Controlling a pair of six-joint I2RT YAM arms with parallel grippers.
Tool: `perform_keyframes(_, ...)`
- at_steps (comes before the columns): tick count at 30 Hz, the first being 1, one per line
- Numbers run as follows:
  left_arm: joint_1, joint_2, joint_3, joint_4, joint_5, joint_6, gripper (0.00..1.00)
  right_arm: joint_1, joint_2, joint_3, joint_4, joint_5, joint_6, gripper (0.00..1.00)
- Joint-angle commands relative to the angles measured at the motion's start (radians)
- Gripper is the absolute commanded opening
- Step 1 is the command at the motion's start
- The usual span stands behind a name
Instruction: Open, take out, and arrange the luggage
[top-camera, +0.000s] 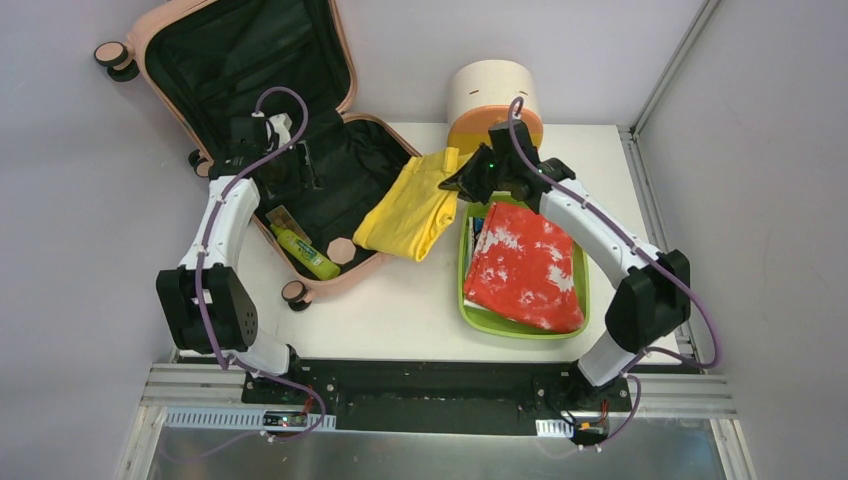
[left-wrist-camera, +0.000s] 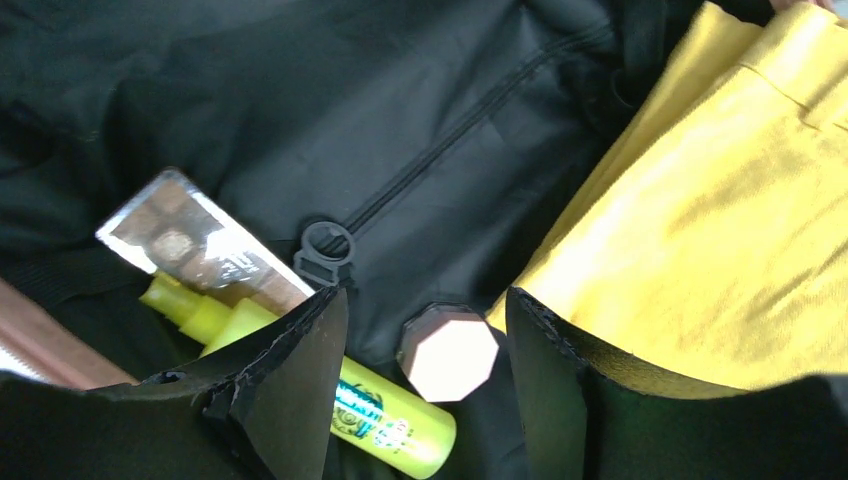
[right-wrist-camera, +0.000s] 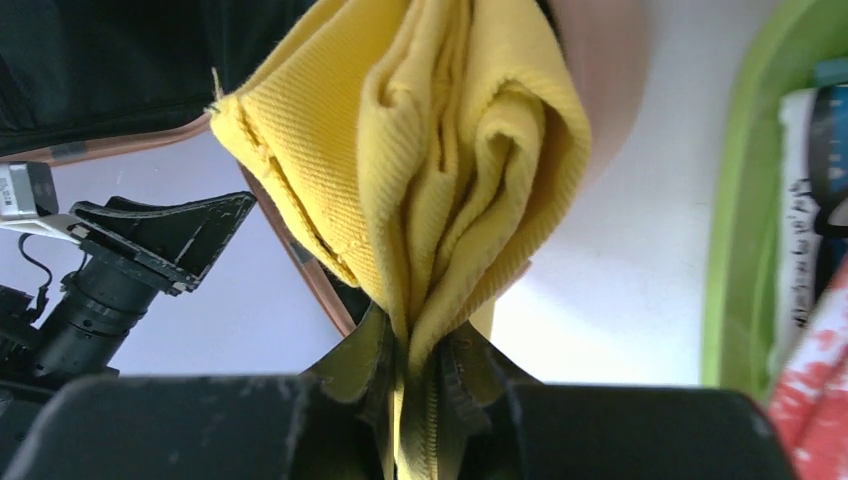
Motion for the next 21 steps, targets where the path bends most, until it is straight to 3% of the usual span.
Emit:
perform_keyframes(1, 0.004, 0.023, 0.028, -0.014, 0.154, -0.027, 0.61, -0.089, -0.078, -0.064, 0.044, -0.13, -0.07, 0.0)
perform_keyframes(6, -0.037, 0.078, 0.043, -0.014, 0.26, 0.001, 0.66, -0.153, -0.083, -0.21, 0.177, -0.201, -0.075, 0.0)
perform_keyframes(21, -0.163, 0.357, 0.221, -0.012, 0.406, 0.066, 0.74, -0.266, -0.004, -0.352, 0.345, -0.387, -0.176, 0.0)
